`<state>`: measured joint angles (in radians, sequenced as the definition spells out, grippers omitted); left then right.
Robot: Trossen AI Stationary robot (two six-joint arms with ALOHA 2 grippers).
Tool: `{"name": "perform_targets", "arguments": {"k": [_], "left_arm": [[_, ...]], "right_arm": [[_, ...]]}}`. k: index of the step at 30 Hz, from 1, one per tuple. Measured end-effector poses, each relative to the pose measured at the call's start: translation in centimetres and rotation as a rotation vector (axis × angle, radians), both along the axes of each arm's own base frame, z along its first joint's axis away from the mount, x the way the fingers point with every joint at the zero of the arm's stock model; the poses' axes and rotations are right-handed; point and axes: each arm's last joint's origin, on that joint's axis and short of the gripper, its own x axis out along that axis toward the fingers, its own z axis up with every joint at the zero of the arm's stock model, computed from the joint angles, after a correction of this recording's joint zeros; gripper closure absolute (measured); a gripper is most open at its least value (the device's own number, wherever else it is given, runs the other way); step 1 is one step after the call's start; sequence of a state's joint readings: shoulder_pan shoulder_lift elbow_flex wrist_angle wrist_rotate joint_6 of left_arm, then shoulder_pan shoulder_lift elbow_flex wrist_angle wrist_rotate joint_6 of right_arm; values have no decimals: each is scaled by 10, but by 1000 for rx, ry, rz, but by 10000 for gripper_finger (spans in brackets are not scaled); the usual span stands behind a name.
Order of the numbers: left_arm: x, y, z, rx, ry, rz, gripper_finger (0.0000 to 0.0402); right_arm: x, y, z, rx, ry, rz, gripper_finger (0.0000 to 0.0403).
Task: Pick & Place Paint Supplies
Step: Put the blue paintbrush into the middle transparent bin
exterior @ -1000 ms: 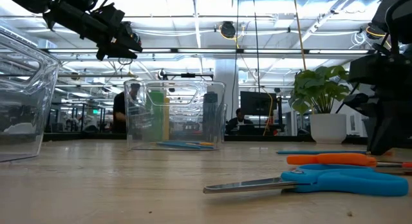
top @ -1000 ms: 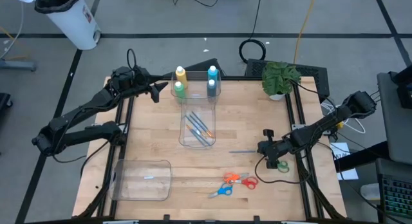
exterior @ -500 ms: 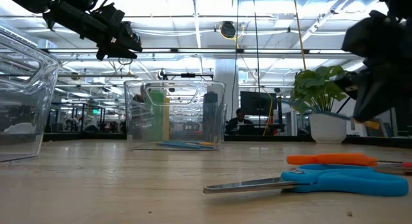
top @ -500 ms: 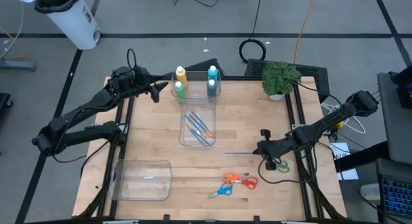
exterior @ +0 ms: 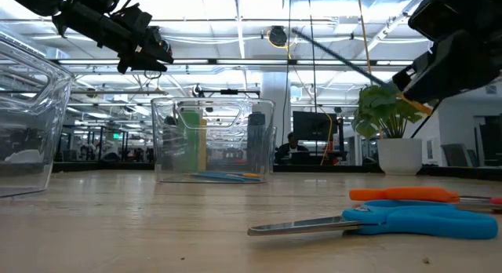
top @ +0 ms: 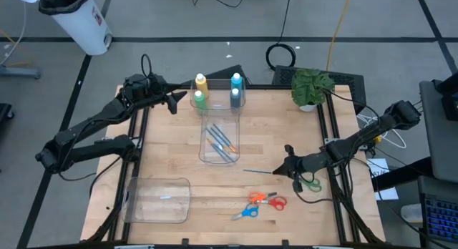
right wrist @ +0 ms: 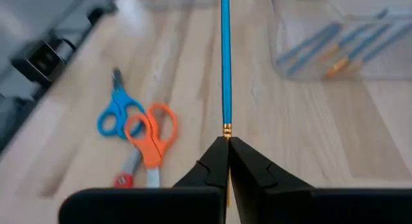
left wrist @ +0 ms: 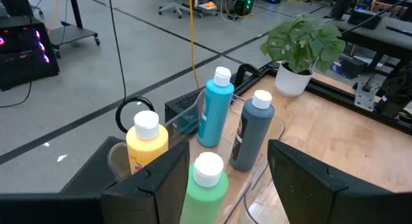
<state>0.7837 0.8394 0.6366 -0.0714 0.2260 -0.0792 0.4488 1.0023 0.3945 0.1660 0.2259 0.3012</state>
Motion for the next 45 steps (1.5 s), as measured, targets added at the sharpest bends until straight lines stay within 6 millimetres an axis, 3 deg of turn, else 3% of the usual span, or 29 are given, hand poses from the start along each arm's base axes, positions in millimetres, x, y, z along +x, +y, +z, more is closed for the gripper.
{"name": "perform_targets", "arguments": {"k": [13,23,30,45], "left_arm": [[0,0,0,0,0,0,188],[0,0,0,0,0,0,188],[0,0,0,0,0,0,188],[0,0,0,0,0,0,188]], "right_arm": [[-2,1,1,113,-233,84,402],[-2,10,20,236,-405,379,402],[-6,14,32,230,-542,567,403],[2,17,28,201,-594,575,403]]}}
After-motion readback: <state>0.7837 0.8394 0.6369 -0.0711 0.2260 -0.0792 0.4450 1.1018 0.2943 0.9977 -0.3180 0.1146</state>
